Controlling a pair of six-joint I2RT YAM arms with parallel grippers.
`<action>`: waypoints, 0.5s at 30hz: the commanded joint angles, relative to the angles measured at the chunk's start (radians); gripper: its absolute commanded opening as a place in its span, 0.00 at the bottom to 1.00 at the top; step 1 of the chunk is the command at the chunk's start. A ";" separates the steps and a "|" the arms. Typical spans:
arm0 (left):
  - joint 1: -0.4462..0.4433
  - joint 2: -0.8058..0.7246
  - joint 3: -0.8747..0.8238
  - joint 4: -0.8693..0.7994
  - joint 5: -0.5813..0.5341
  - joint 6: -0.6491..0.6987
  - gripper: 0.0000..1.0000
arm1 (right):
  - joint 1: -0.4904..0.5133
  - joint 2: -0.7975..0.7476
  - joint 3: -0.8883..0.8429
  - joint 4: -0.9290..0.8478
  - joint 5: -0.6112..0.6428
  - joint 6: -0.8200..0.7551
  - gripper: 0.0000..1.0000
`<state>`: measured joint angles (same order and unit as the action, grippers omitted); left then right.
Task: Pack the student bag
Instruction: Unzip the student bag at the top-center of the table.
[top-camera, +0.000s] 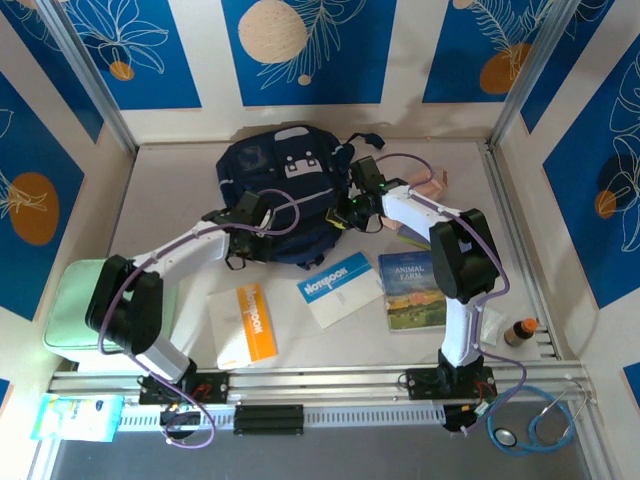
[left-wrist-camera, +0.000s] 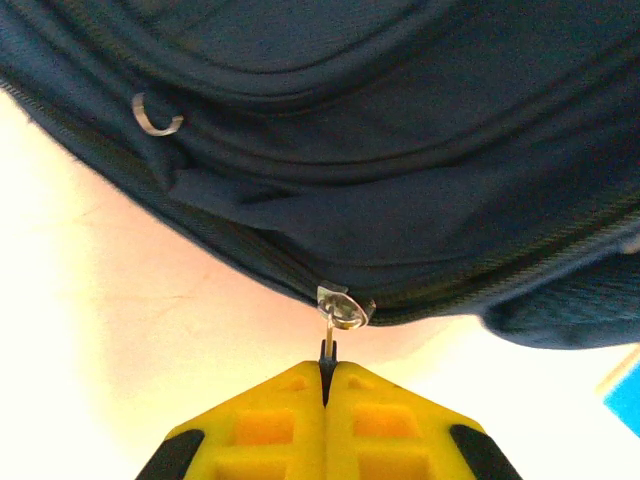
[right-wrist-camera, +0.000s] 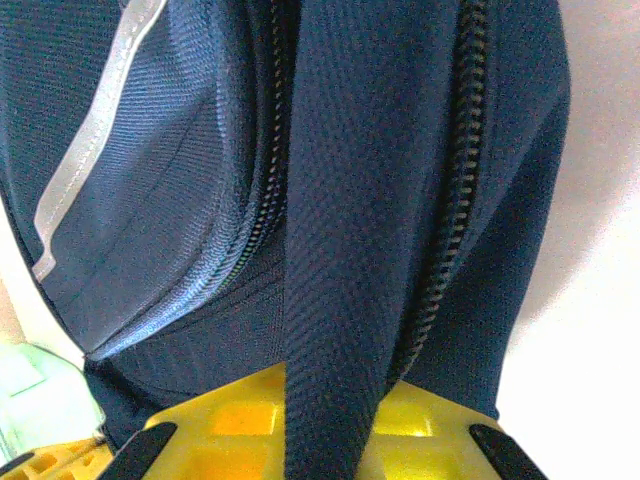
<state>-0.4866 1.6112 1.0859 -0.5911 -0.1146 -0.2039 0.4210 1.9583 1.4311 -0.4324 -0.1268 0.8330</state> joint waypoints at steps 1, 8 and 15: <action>0.036 0.049 0.015 -0.059 -0.050 -0.030 0.00 | -0.039 -0.041 -0.003 -0.012 0.083 -0.036 0.15; -0.032 0.017 0.060 0.006 0.157 -0.022 0.00 | -0.039 -0.196 -0.136 -0.006 0.012 0.045 0.52; -0.102 -0.003 0.124 0.062 0.265 -0.069 0.00 | 0.039 -0.331 -0.315 0.072 -0.060 0.291 0.72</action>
<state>-0.5671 1.6482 1.1606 -0.5758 0.0498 -0.2398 0.4225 1.6348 1.1534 -0.3912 -0.1349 0.9932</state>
